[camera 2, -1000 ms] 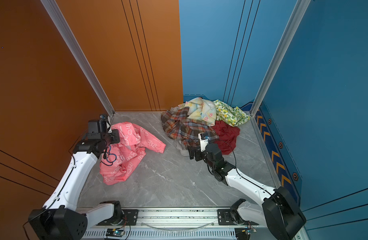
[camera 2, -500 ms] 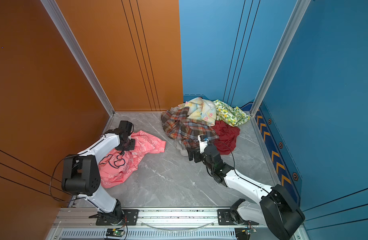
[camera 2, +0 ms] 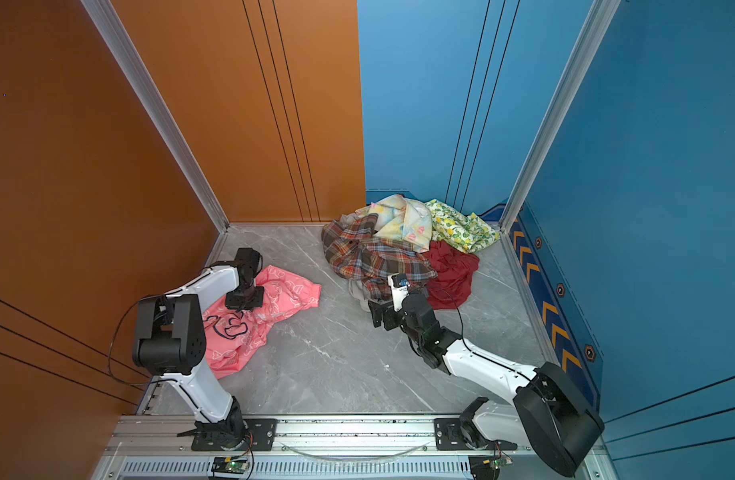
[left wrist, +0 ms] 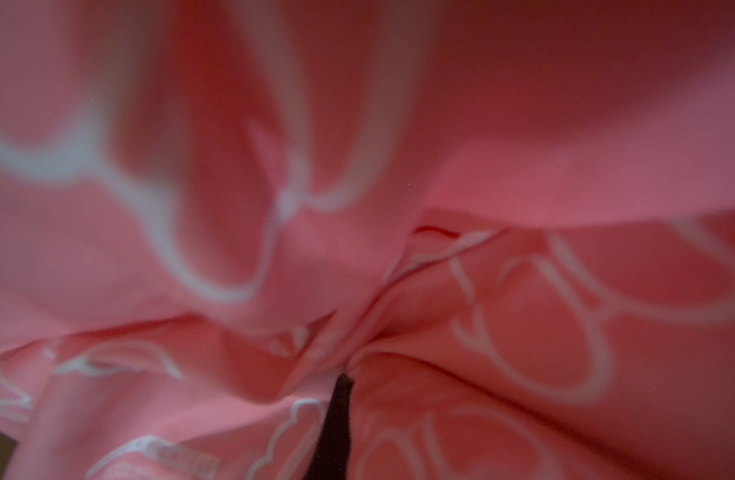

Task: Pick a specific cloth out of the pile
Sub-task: 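Open the left gripper to release the pink cloth onto the floor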

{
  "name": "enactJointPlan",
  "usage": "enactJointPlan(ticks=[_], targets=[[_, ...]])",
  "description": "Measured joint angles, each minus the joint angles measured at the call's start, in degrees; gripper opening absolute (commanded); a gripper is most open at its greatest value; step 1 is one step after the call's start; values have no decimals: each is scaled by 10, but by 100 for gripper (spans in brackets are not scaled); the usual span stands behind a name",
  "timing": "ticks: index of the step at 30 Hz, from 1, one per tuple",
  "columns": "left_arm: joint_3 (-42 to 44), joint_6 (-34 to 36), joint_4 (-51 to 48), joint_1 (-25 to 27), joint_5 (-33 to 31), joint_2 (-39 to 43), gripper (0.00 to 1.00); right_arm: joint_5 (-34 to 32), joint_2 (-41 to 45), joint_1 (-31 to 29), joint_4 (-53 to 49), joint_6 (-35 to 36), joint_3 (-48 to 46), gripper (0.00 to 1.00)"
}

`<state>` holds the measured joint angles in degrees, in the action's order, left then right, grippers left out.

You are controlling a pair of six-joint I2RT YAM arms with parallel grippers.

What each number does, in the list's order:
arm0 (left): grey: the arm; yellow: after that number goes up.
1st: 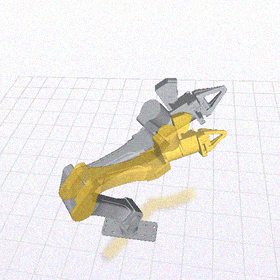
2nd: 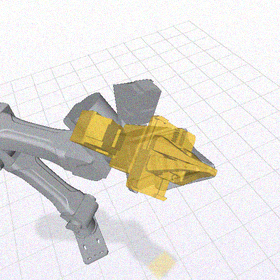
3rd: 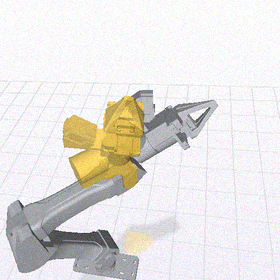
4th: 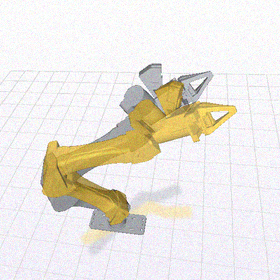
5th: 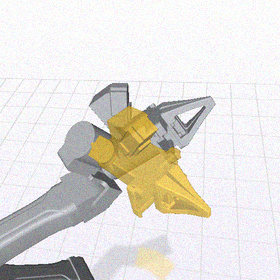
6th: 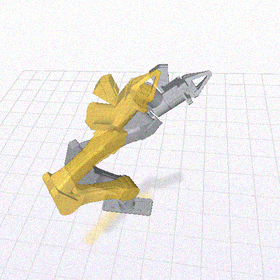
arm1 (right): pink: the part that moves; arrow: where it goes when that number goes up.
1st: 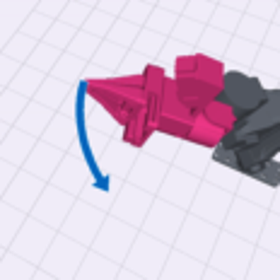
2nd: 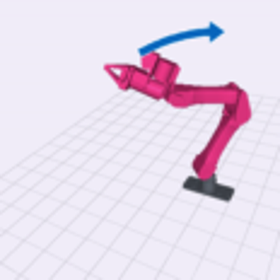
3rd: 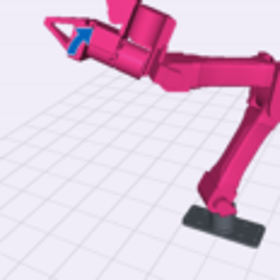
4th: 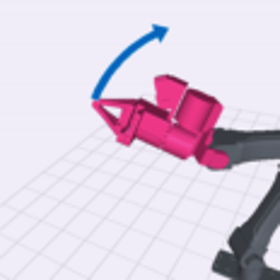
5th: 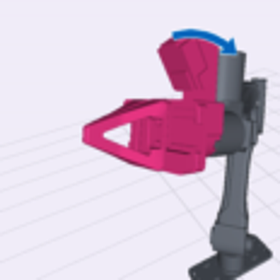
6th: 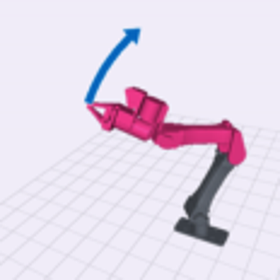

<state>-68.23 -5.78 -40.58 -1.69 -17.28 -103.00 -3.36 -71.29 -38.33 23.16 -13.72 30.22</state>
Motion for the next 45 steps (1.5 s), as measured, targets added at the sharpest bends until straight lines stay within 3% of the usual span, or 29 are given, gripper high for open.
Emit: enactJointPlan(ticks=[17, 27, 35, 42, 45], targets=[[-50, -12, -27, -23, 28, -61, 1, -28, -26, -7, -17, 54, 25, 100], [-44, -16, -24, -23, 26, -34, 50, -36, -30, -7, -53, 63, 43, 100], [-27, -18, -8, -11, 41, 49, 72, -50, -25, -5, -100, 63, 80, 100], [-9, -14, 10, 3, 47, 121, 100, -54, -3, 6, -132, 63, 105, 100], [12, -12, 26, 3, 56, 160, 98, -55, 10, 14, -138, 63, 108, 100]])
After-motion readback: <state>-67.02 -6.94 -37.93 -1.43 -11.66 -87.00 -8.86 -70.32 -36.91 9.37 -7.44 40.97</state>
